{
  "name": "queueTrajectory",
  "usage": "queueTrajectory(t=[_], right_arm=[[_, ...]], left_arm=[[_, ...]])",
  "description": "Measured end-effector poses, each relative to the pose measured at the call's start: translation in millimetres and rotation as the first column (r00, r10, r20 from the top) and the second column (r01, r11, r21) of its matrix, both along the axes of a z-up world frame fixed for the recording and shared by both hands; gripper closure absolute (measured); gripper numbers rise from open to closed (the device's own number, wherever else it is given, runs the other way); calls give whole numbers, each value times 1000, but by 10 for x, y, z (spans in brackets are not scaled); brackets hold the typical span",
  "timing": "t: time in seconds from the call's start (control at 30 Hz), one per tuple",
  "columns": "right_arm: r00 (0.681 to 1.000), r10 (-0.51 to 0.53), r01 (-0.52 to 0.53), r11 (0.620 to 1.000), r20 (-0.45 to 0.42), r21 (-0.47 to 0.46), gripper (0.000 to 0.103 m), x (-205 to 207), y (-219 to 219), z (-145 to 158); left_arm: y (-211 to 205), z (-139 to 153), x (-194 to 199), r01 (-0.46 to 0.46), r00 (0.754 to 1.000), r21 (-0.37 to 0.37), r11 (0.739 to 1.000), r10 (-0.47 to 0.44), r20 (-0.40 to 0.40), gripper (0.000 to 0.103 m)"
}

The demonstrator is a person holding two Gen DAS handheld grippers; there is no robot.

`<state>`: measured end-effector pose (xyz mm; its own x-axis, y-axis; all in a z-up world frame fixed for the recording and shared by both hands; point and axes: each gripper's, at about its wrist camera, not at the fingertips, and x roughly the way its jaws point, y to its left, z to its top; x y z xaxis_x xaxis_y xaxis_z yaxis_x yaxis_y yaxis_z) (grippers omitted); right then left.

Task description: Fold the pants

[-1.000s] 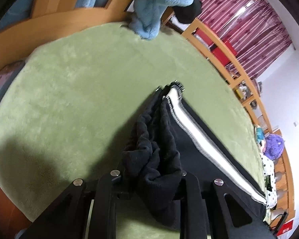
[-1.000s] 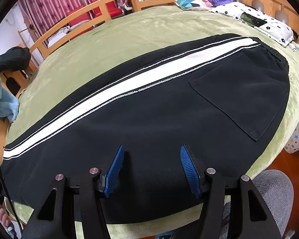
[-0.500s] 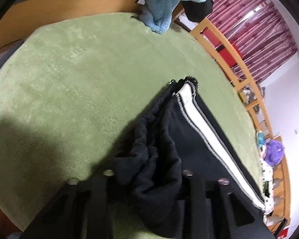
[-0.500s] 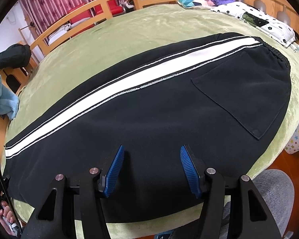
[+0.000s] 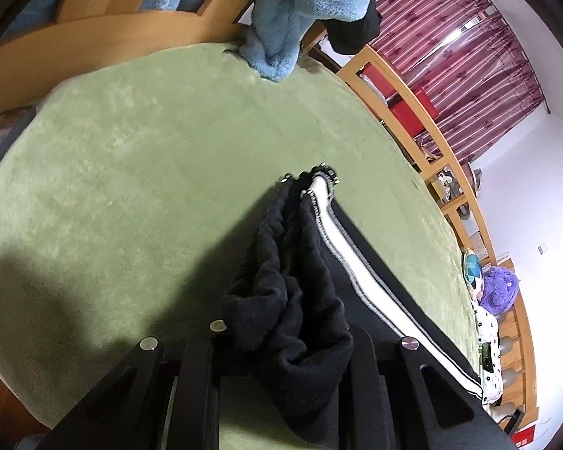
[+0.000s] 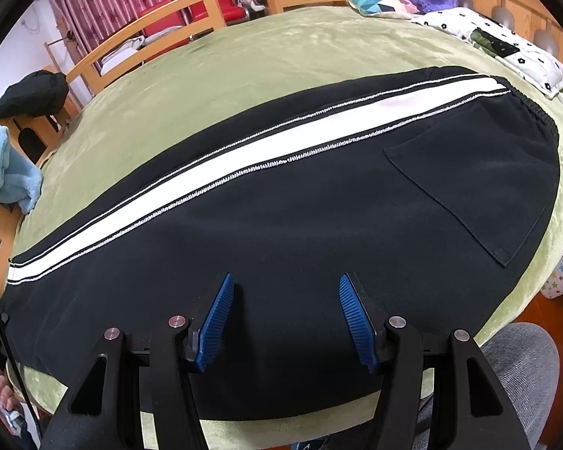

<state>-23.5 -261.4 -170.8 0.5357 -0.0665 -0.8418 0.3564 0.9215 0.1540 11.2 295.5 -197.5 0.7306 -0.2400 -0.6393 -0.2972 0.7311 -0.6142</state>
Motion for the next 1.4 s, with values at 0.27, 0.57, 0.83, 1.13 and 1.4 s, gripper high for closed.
queueTrajectory(t=[0.27, 0.57, 0.83, 1.13, 1.4], right_arm=[[1000, 17, -17, 1000, 7, 7, 44, -10, -54, 2], [998, 50, -51, 999, 46, 6, 44, -115, -148, 70], [989, 78, -80, 997, 123, 10, 44, -475, -284, 220], [980, 55, -53, 998, 190, -15, 44, -884, -711, 296], [980, -39, 30, 998, 193, 51, 44, -1225, -1345, 261]], left_arm=[[-163, 330, 23, 16, 999, 86, 996, -19, 37, 85], [-565, 870, -5, 72, 987, 169, 983, -95, 130, 86], [-1690, 1461, -67, 224, 935, 324, 919, -297, 197, 86], [-3657, 1696, -59, 454, 804, 448, 770, -571, 166, 86], [-4915, 783, -12, 664, 729, 330, 671, -679, -86, 78]])
